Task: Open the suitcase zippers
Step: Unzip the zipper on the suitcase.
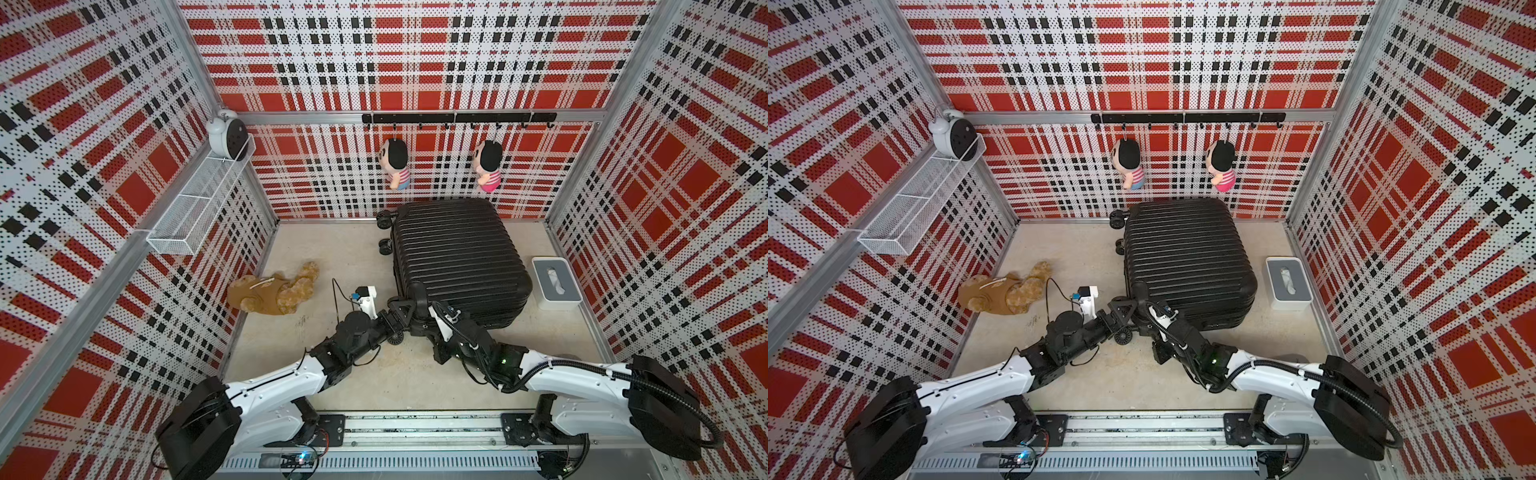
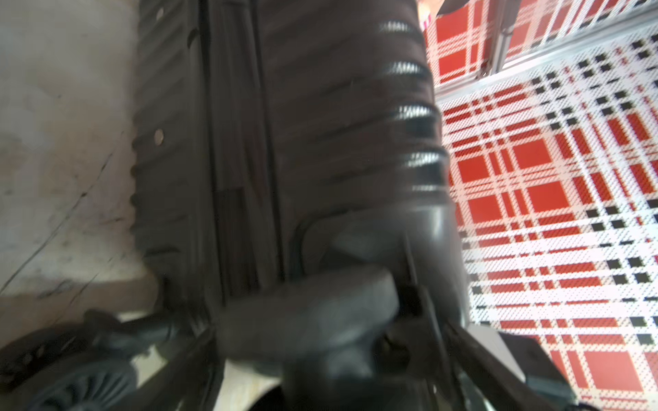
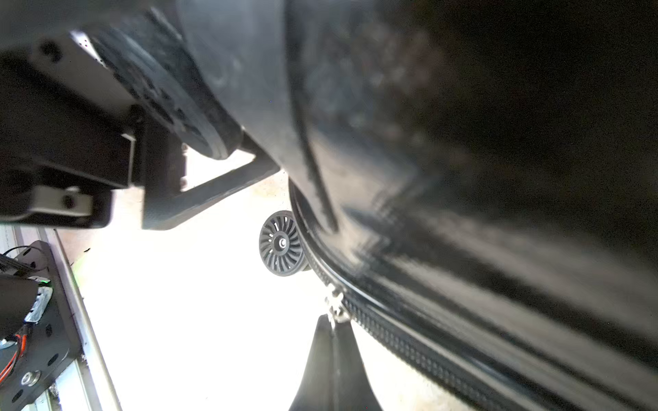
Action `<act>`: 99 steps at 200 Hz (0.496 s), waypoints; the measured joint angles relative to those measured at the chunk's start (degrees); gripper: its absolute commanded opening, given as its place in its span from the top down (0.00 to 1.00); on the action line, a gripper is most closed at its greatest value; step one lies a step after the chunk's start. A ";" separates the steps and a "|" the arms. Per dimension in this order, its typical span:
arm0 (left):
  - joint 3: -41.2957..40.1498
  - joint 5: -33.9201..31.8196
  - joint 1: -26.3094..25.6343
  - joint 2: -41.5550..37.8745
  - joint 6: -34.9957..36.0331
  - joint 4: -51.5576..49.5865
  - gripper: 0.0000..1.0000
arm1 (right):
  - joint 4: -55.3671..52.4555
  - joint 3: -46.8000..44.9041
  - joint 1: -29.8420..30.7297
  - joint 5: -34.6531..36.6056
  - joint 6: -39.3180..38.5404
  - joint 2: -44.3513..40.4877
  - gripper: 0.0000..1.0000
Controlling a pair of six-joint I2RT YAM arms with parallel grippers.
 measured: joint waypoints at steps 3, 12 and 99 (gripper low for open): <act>0.04 0.17 0.00 -0.55 0.15 -0.76 0.03 | -0.09 0.00 0.00 0.00 0.04 -0.07 1.00; 0.26 0.31 0.11 -2.58 0.83 -3.54 0.03 | -0.31 0.00 0.00 0.02 0.11 -0.26 1.00; -0.24 14.60 18.08 -8.26 3.41 -7.56 0.01 | -1.68 -0.48 -0.11 0.90 0.09 -2.25 1.00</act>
